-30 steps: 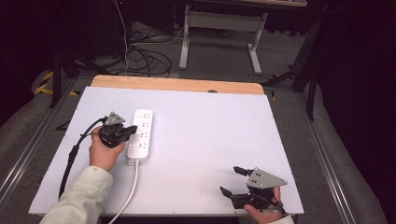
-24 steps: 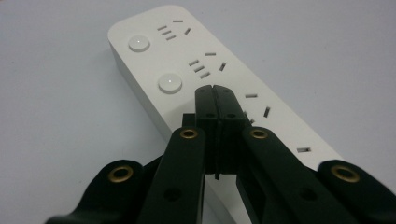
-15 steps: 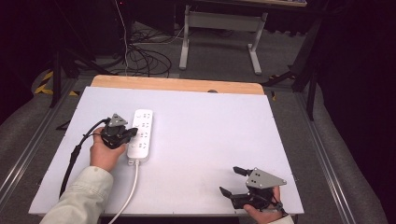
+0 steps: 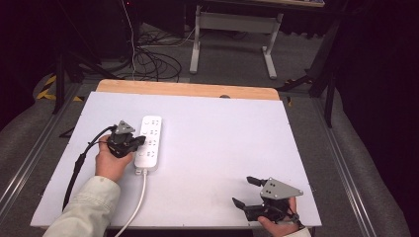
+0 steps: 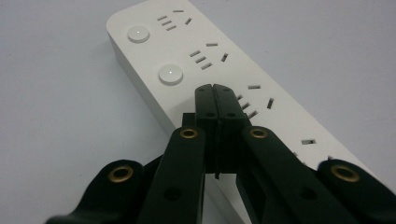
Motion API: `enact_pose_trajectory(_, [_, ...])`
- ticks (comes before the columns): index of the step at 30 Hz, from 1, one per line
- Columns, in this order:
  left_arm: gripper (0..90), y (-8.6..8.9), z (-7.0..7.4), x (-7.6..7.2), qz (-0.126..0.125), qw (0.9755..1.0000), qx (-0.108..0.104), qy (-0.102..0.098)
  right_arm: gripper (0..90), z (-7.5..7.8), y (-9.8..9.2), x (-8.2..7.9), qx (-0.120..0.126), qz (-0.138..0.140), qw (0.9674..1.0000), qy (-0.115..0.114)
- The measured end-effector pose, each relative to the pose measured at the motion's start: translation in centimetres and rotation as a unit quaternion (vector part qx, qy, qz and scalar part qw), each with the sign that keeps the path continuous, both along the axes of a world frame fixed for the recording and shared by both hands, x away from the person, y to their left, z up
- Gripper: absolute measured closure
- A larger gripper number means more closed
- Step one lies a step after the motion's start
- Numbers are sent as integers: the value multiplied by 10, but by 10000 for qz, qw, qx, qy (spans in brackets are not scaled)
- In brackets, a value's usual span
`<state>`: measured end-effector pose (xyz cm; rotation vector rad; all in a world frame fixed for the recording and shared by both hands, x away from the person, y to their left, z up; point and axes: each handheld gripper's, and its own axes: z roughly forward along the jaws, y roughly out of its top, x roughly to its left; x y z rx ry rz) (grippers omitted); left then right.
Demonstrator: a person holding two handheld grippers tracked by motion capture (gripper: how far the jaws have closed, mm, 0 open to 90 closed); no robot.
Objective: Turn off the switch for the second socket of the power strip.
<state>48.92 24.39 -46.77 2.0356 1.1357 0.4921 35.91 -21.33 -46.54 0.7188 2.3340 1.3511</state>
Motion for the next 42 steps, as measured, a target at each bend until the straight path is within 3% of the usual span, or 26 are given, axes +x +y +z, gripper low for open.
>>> enact_pose_trajectory(13, [900,-3,0,-2,-3,9999,134,-47,189,0,0,0,-15,8,10000,13])
enact_pose_trajectory(14, [900,-3,1,-2,-10,9996,253,-115,189,0,0,0,-14,6,10000,12])
enact_pose_trajectory(16, [900,-4,0,-2,-17,9997,209,-88,189,0,0,0,-19,8,10000,12])
enact_pose_trajectory(17, [900,-4,0,-2,-45,10000,21,10,189,0,1,0,-16,9,10000,15])
enact_pose_trajectory(18, [900,-4,0,-2,-45,10000,21,10,189,0,1,0,-18,10,10000,16])
enact_pose_trajectory(20, [900,-8,0,-3,-39,9997,238,-109,189,0,1,0,-20,11,10000,15])
enact_pose_trajectory(22, [900,-9,0,-3,-27,9995,273,-133,189,0,1,-1,-28,4,10000,10])
enact_pose_trajectory(42, [900,-12,-1,-5,29,9990,382,-242,189,0,0,-1,-27,16,10000,14])
